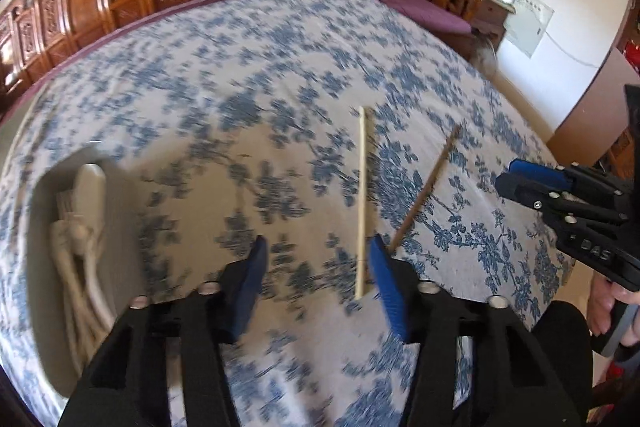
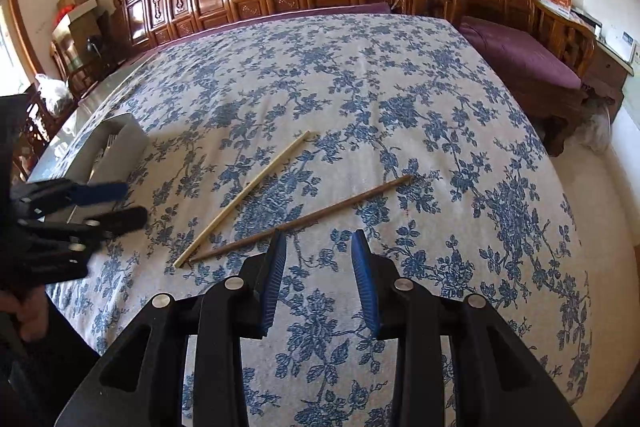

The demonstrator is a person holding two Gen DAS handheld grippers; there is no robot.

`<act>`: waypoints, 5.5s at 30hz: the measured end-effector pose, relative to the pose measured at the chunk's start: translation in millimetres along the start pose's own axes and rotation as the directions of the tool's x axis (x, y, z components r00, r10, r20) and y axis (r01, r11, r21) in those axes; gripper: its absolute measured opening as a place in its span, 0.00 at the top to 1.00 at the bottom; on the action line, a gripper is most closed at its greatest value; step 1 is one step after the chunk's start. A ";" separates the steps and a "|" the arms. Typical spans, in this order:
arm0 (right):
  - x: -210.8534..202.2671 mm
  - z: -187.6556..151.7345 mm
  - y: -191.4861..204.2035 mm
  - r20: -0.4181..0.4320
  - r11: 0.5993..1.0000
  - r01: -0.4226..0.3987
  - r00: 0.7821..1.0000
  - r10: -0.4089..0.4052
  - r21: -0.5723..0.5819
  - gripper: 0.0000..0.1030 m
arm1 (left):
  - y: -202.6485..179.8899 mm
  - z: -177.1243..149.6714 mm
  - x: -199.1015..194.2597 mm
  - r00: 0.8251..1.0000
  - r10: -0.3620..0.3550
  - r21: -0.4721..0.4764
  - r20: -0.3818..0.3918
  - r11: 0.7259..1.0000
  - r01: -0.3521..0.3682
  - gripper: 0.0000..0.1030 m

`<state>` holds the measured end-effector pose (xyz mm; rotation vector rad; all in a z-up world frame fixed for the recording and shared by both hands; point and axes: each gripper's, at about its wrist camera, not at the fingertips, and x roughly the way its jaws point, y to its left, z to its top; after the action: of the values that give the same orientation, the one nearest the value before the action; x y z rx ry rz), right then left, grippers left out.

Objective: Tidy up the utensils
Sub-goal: 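Grasp a light wooden chopstick from the table with the left tool, then grasp the dark brown chopstick from the table with the right tool, then lower the light chopstick into the tray and open left tool while right tool carries dark chopstick over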

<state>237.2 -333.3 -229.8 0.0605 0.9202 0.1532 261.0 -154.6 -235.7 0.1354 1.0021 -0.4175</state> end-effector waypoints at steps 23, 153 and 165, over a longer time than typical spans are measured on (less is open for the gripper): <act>7.7 -1.8 8.1 -0.012 1.000 0.005 1.000 -0.005 -0.021 0.65 | -7.7 -6.6 25.2 0.999 -0.019 0.002 -0.031 1.000 0.019 0.96; 53.4 90.8 292.7 -0.074 0.927 -0.293 0.956 0.283 -0.235 0.94 | 229.0 -87.2 -146.1 0.966 0.218 -0.321 0.138 0.933 -0.165 0.84; 101.9 98.1 305.9 -0.120 0.945 -0.302 0.950 0.288 -0.126 0.94 | 240.7 -109.2 -148.5 0.961 0.244 -0.372 0.128 0.910 -0.181 0.43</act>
<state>343.5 -13.9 -214.7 0.0576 0.9947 0.5053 201.9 139.0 -188.8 -0.1188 0.8660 -0.0396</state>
